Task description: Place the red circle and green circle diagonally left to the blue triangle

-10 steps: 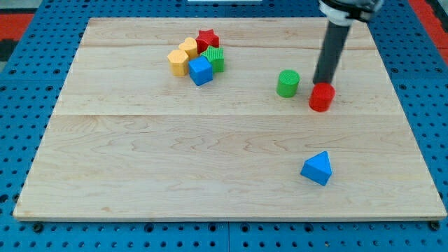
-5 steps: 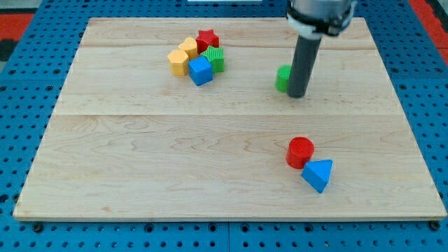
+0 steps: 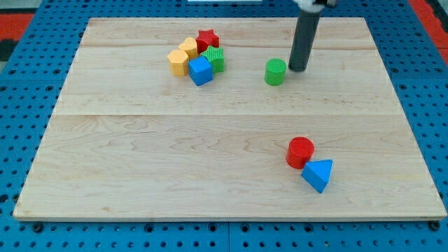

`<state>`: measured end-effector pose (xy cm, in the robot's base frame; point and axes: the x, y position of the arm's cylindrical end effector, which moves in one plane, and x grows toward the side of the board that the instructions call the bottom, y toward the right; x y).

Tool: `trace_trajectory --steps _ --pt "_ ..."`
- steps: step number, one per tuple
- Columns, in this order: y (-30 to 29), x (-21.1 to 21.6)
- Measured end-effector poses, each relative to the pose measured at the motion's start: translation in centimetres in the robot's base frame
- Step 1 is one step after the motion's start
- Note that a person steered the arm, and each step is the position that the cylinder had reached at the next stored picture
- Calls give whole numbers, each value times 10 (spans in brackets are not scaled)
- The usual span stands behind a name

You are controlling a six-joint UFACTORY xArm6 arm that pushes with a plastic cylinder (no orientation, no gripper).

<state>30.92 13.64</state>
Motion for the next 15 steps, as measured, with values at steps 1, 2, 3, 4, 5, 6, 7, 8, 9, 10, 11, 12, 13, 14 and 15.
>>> trace_trajectory --steps 1,2,3,4,5,6,7,8,9,10,11,12,13,14,15 --pt "-26 0" --pt "3 43" --pt "-4 28" --pt "-36 39" --pt "-26 85" --pt "-34 40" --pt "-77 30" --pt "-78 76" --pt "-39 96" --pt "-69 102" --pt "-98 76" --pt "-76 101" --pt "-47 127" --pt "-47 111" --pt "-77 95"
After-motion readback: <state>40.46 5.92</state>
